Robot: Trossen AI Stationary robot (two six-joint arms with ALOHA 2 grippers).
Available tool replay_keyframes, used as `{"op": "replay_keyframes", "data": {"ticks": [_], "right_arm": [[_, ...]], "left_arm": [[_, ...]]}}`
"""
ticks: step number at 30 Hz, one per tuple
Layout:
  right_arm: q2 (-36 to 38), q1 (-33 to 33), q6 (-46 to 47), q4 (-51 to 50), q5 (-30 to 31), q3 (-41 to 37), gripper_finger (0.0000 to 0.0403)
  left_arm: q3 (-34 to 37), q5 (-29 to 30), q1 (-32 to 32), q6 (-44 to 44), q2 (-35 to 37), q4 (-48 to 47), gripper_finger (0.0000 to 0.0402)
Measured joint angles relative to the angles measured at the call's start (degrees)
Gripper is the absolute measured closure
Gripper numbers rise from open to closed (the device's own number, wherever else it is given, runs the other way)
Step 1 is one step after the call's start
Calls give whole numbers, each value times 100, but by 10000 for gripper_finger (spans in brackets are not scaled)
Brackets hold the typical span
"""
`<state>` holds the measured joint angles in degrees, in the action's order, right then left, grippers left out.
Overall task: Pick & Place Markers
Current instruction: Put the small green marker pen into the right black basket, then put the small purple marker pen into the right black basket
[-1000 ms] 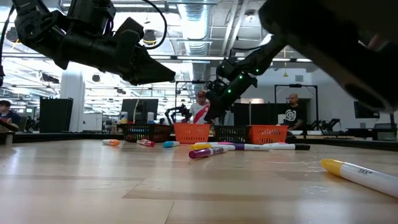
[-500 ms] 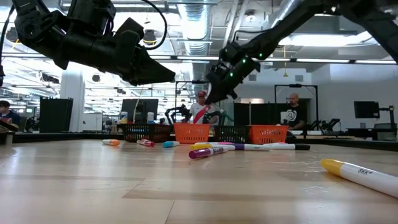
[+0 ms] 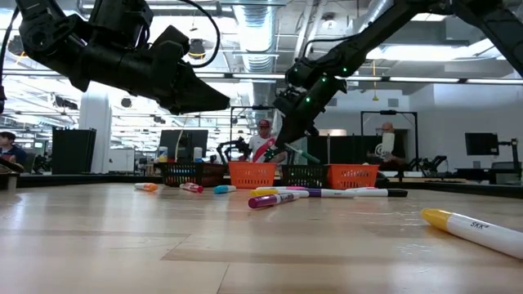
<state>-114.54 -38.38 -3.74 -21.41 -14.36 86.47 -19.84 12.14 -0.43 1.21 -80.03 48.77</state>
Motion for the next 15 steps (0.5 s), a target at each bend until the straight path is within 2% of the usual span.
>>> {"op": "replay_keyframes", "data": {"ticks": [4,10,15], "right_arm": [[0,-38,124,85,33,-139,379],[-7,-36,425,91,120,-235,335],[-7,-36,436,77,119,-262,333]], "left_arm": [[0,0,0,-2,0,1,243],[0,1,0,-4,0,3,243],[0,2,0,-14,0,5,243]]}}
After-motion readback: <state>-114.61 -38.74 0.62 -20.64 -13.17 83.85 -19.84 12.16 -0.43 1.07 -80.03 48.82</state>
